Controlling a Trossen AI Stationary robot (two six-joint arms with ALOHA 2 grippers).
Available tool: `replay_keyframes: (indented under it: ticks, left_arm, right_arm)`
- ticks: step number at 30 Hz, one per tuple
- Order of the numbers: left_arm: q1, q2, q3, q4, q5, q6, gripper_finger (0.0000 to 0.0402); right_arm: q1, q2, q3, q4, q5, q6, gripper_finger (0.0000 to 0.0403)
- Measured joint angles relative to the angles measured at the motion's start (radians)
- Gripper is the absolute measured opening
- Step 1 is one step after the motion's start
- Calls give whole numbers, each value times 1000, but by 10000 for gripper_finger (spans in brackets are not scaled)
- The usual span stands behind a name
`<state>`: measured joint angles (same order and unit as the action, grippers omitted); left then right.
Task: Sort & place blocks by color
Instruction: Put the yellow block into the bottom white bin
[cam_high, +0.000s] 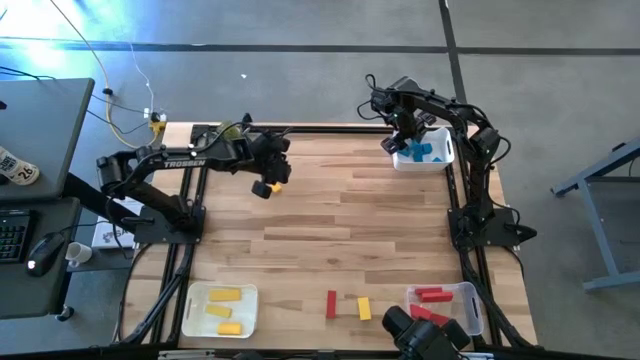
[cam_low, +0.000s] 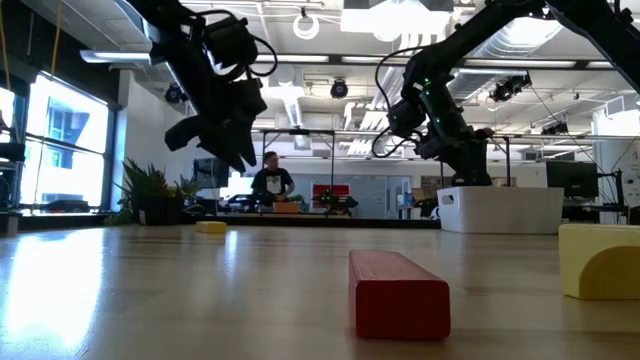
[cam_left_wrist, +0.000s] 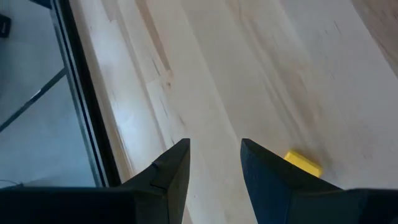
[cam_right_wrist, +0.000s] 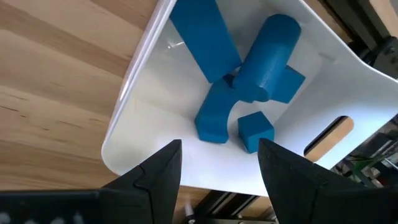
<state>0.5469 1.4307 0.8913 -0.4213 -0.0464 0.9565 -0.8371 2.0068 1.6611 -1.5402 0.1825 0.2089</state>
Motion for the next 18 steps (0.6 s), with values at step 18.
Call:
replay_keyframes:
  ticks: [18]
  left_arm:
    - [-37, 87, 0, -174, -54, 162, 129]
  right_arm:
    - [56, 0, 0, -4, -7, -9, 197]
